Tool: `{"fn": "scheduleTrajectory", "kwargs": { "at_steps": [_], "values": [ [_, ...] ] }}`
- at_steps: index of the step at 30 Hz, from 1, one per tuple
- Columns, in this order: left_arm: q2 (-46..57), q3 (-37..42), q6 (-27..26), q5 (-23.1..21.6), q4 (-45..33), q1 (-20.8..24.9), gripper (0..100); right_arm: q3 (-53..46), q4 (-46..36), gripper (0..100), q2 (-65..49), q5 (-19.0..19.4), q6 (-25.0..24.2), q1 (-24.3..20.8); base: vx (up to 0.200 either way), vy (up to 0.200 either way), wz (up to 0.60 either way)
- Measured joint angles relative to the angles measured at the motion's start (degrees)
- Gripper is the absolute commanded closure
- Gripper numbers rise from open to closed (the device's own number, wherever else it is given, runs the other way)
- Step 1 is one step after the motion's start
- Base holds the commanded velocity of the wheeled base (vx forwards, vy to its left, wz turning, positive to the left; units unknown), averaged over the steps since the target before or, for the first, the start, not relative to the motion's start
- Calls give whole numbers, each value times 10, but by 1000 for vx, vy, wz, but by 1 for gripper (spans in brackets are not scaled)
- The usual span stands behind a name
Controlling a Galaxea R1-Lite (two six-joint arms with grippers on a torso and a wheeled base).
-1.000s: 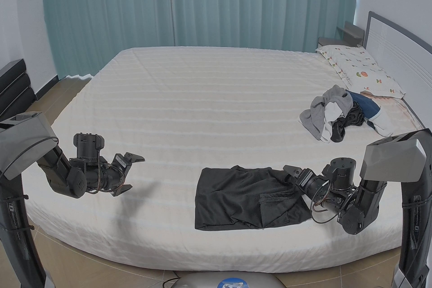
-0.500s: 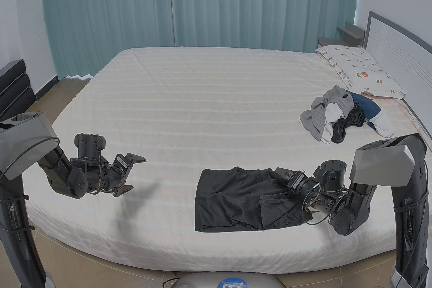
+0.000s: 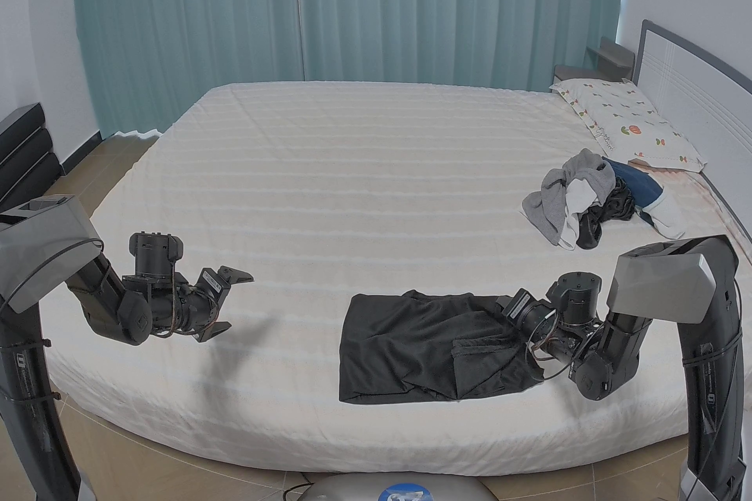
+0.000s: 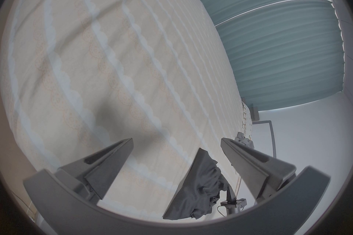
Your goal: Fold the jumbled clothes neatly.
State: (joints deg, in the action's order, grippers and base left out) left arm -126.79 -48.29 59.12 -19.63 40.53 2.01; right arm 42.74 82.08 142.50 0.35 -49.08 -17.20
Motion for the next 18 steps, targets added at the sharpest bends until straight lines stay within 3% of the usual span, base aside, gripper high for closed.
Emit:
{"fn": "scheduleTrajectory", "kwargs": {
  "at_steps": [11, 12, 18],
  "values": [
    [0, -1, 0, 0, 0, 0, 0, 50, -47, 100, 23, 4, 0, 38, 0, 0, 0],
    [0, -1, 0, 0, 0, 0, 0, 52, -48, 0, 24, 4, 0, 38, 0, 0, 0],
    [0, -1, 0, 0, 0, 0, 0, 56, -45, 0, 30, 5, 0, 39, 0, 0, 0]
  ]
}}
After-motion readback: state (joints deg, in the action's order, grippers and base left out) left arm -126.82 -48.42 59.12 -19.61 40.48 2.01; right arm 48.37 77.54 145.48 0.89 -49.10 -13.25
